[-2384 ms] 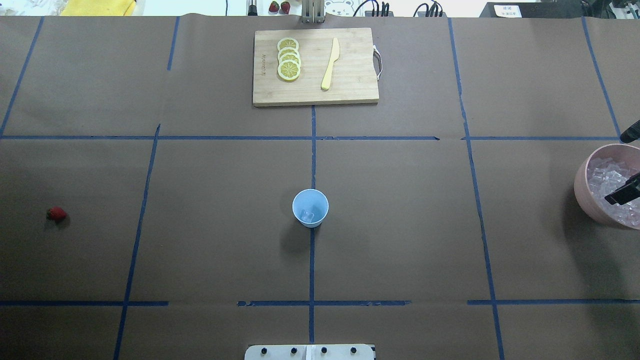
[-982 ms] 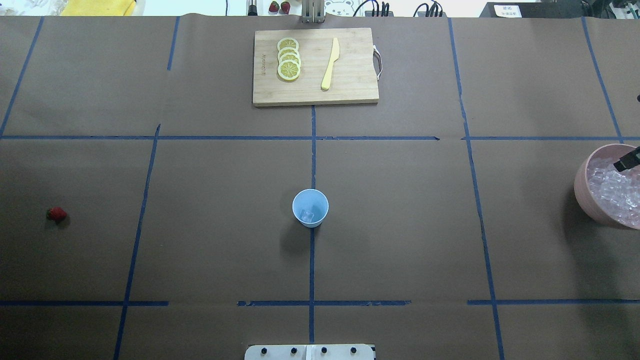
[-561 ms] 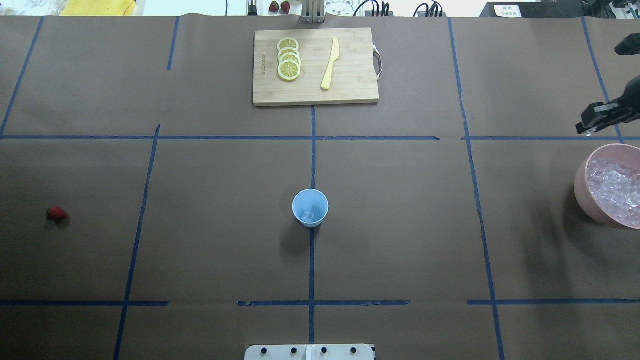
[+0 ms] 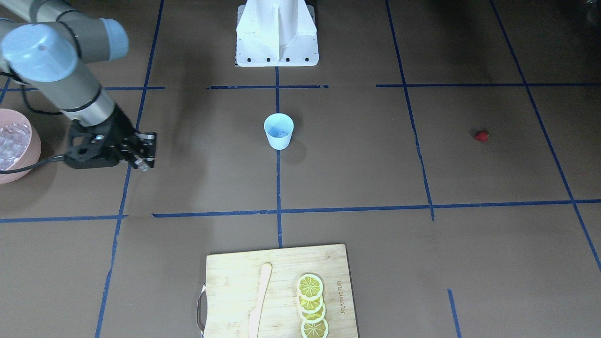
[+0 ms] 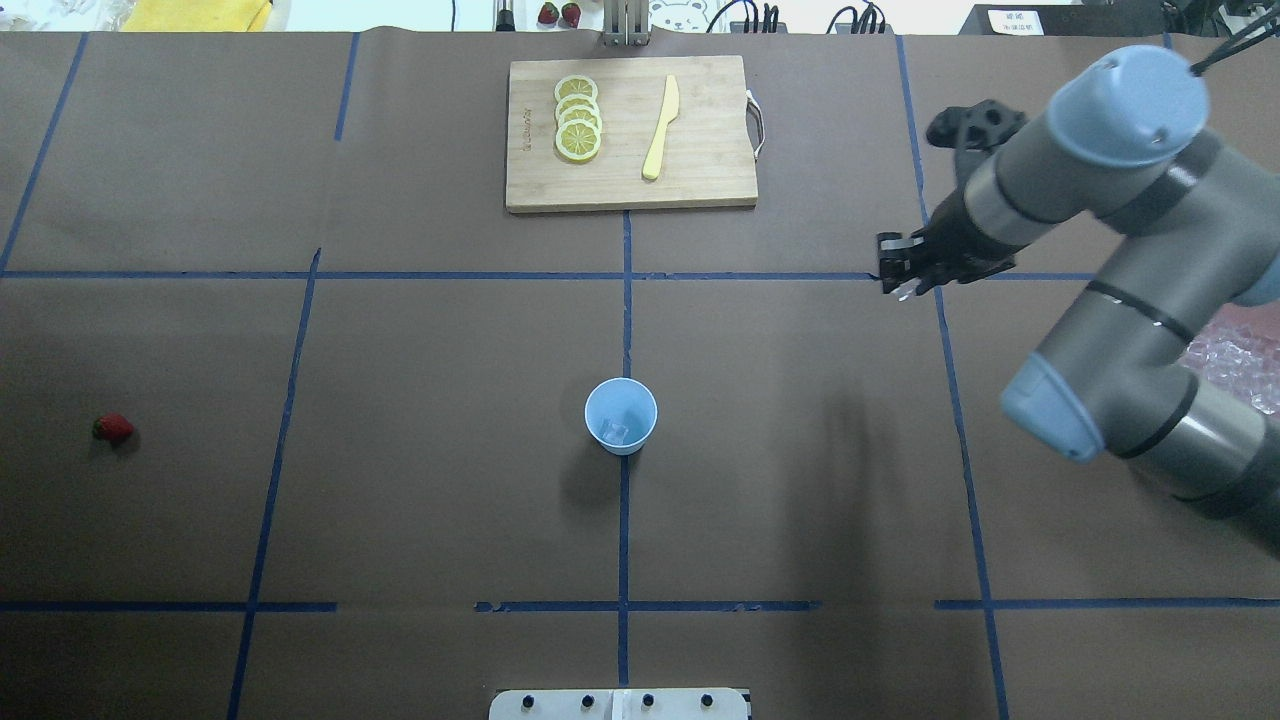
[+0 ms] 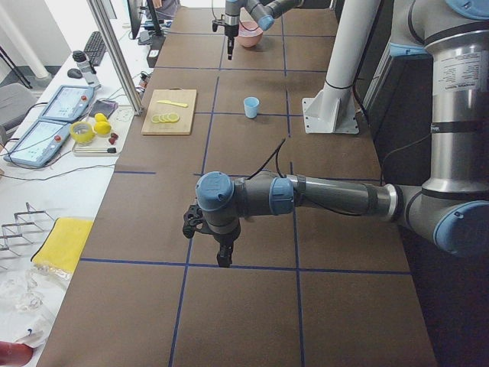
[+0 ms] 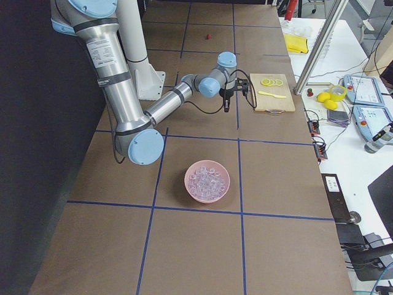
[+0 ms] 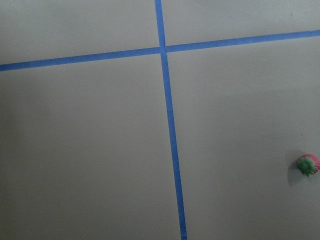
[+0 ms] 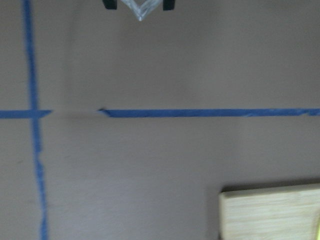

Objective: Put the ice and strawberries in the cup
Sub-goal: 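Lift the ice cube and carry it over the blue cup, then open the right gripper to drop the ice cube into the cup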

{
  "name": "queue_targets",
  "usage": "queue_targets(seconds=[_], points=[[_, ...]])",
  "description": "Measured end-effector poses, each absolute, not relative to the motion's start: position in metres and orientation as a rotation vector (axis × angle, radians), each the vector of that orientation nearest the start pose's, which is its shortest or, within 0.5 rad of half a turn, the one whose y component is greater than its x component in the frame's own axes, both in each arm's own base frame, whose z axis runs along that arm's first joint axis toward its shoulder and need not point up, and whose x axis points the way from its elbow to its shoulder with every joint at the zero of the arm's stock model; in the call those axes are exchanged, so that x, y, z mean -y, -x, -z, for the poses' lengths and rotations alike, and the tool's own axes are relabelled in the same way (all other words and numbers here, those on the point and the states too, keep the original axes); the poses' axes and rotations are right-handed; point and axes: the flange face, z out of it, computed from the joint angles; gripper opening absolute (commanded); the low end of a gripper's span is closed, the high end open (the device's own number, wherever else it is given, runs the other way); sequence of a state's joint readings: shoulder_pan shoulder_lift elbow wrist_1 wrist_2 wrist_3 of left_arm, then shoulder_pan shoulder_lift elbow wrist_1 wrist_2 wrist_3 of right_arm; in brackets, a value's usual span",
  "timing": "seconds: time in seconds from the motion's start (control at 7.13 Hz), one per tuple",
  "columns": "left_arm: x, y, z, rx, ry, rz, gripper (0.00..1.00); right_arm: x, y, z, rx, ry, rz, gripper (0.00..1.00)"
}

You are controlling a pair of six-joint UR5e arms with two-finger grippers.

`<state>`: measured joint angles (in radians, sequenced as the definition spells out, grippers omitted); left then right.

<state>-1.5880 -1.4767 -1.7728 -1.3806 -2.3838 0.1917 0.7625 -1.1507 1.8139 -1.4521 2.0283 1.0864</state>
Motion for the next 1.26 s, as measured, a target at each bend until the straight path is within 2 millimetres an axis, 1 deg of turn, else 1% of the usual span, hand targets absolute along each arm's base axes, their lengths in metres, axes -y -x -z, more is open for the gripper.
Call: queue_targets(seconds=[0.14,0.28,0.42,0.56,0.7,0.84,0.98,1.12,1.26], points=[[0.443,0.069,-0.619,-0.817,-0.009,-0.131,1.0,0.466,0.441,-0.254,0.879,-0.087,-0.123,0.02],[0.443,0.069,-0.619,-0.817,-0.008,-0.131,1.0,0.441,0.485,-0.204,0.865,-0.074,-0.153,0.02],[0.443,0.069,-0.619,-0.817,-0.008,-0.131,1.0,0.415,0.517,-0.163,0.841,-0.067,-0.162,0.02],[0.443,0.069,-0.619,-0.817,-0.007,-0.131,1.0,0.392,0.539,-0.14,0.814,-0.071,-0.161,0.02],[0.443,0.069,-0.619,-0.817,-0.007,-0.131,1.0,0.378,0.557,-0.13,0.791,-0.075,-0.162,0.02],[0.443,0.069,-0.62,-0.817,-0.007,-0.131,1.0,0.373,0.568,-0.127,0.776,-0.076,-0.164,0.04],[0.443,0.069,-0.62,-0.817,-0.006,-0.131,1.0,0.373,0.573,-0.127,0.766,-0.08,-0.167,0.6],[0.443,0.068,-0.62,-0.817,-0.006,-0.131,1.0,0.373,0.576,-0.129,0.76,-0.085,-0.166,0.97],[0.442,0.068,-0.619,-0.817,-0.007,-0.131,1.0,0.374,0.577,-0.129,0.757,-0.092,-0.162,0.98]])
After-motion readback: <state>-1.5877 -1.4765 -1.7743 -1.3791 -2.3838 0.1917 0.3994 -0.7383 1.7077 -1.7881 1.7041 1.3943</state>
